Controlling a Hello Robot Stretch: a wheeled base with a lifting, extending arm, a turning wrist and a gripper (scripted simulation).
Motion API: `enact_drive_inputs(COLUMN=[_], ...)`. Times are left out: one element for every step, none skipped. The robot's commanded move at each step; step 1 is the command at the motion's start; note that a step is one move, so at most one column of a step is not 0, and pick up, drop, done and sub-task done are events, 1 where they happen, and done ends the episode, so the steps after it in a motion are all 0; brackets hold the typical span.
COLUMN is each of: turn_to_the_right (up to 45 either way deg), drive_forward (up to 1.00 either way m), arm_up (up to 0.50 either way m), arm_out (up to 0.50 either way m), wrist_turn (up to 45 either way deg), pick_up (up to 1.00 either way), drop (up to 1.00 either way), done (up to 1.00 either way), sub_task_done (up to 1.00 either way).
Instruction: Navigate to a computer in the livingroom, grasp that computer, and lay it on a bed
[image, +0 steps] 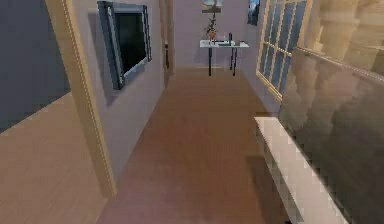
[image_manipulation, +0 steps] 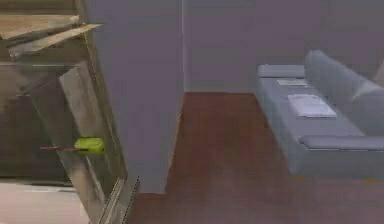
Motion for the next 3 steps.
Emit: enact_drive_inputs(turn_to_the_right=[0.0, 0.0, 9.0], drive_forward=[1.00, 0.85, 0.00], arm_up=[0.00, 0.00, 0.00], arm_out=[0.00, 0.00, 0.00], wrist_turn=[0.0, 0.0, 0.0], pick_up=[0.00, 0.00, 0.00], drop=[0.00, 0.00, 0.00], done=[0.00, 0.00, 0.00], sub_task_done=[0.00, 0.00, 0.00])
